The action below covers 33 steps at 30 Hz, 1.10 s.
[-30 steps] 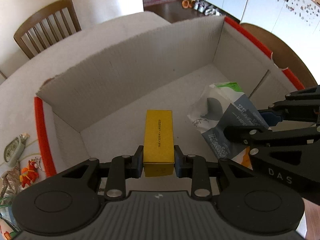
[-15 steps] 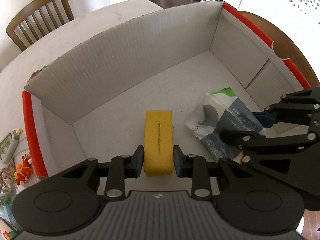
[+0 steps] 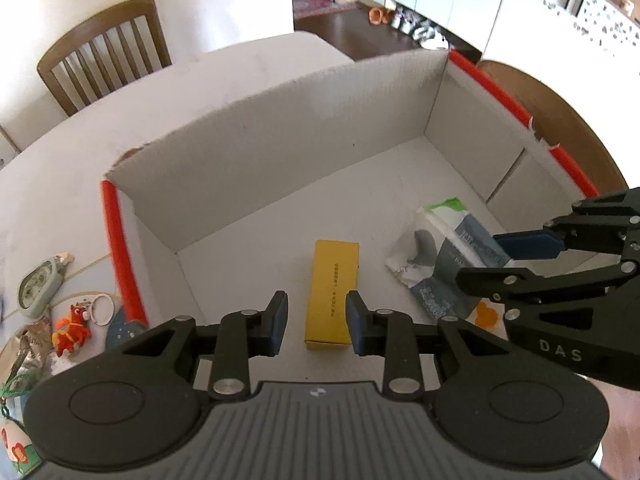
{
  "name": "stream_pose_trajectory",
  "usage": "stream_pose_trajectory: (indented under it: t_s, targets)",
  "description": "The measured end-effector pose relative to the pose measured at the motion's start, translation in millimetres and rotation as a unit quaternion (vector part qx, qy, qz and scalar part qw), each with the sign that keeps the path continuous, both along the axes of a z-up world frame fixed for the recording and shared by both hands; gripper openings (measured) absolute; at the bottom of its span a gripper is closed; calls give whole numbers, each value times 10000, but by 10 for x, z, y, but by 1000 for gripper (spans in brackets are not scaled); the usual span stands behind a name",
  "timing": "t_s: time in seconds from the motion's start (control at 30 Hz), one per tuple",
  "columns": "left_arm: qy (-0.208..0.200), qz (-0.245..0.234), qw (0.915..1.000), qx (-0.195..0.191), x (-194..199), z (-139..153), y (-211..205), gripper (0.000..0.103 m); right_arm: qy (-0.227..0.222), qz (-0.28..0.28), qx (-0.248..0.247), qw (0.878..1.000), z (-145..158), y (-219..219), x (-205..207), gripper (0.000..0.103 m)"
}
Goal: Organize objects
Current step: 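Withdraw both tools from the red box back to the pile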
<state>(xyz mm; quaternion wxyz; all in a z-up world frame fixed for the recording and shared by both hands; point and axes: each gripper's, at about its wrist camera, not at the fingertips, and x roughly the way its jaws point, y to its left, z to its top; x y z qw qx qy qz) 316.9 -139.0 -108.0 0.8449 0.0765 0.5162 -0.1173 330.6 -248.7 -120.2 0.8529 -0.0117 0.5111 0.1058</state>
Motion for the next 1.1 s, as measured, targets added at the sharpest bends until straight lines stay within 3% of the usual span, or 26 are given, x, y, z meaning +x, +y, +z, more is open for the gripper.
stream_pose_trajectory:
  t_s: [0.67,0.87,0.93,1.0,1.1]
  targets:
    - [-970,235,9942,-396,-637,613,311,30,-881,76,490,9949,723,152,-582,32]
    - [-1282,330,9899,-512,-900,818,549,30,-1170,59,579,9914,856,328,-745,48]
    - [-1361,362,9885,-548,-975,860,641,37,-1220,43,644,9904,886,391,-786,49]
    - [-1472,396,9868,-552,-1057,908,735,59,-1259,24,682,9897,918,459,-835,51]
    - [-1634,390,9843,-549,-1170,974,869,62,-1326,-21,719,9886,970,571,-902,54]
